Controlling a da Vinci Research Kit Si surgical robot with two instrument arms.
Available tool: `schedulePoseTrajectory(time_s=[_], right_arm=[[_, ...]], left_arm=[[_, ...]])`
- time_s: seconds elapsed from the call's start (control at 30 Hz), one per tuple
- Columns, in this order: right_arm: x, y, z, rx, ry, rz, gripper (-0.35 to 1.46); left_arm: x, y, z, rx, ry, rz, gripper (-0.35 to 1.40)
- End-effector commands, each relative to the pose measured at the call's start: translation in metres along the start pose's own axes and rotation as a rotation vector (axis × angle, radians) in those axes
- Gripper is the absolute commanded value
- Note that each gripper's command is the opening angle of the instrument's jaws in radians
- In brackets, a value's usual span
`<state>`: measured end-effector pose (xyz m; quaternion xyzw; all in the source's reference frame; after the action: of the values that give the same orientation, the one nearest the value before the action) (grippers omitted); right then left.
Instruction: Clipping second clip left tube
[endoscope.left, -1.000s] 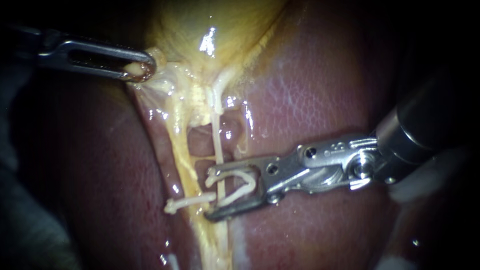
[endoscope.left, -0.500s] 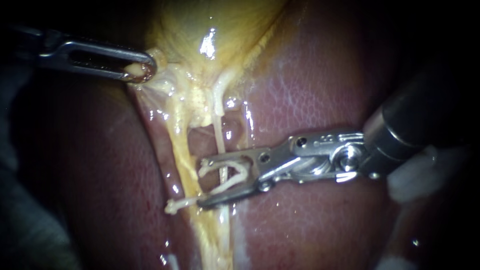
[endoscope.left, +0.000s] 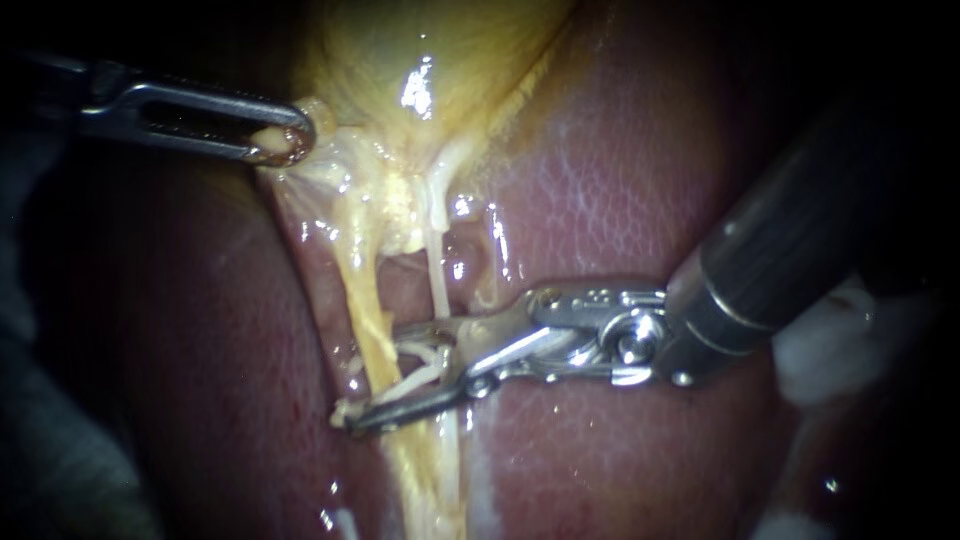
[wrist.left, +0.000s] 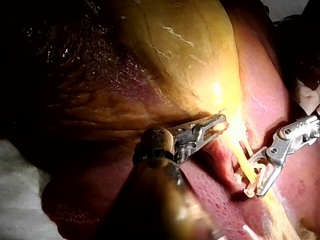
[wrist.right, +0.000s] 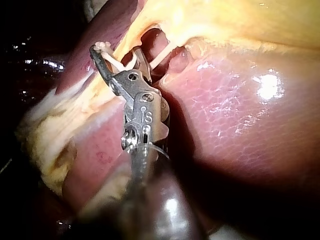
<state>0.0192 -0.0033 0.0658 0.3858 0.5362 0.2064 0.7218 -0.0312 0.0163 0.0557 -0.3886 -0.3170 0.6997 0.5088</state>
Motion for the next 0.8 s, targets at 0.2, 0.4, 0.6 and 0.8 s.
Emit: schedulePoseTrajectory(time_s=[0.2, 0.4, 0.6, 0.8], right_arm=[[0.0003, -0.0005, 0.0006, 0.05, 0.047, 0.02, 0.47], [0.0013, -0.0022, 0.0008, 0.106, 0.085, 0.021, 0.46], [0.0026, -0.0039, 0.0008, 0.144, 0.089, 0.019, 0.44], [0.0027, -0.0045, 0.0007, 0.151, 0.086, 0.049, 0.35]], left_arm=[[0.0, -0.0001, 0.0, 0.0, 0.0, 0.0, -0.35], [0.0, -0.0001, 0.0, 0.0, 0.0, 0.0, -0.35], [0.0, -0.0001, -0.0001, 0.0, -0.001, 0.0, -0.35], [0.0, -0.0001, -0.0001, 0.0, -0.001, 0.0, -0.35]])
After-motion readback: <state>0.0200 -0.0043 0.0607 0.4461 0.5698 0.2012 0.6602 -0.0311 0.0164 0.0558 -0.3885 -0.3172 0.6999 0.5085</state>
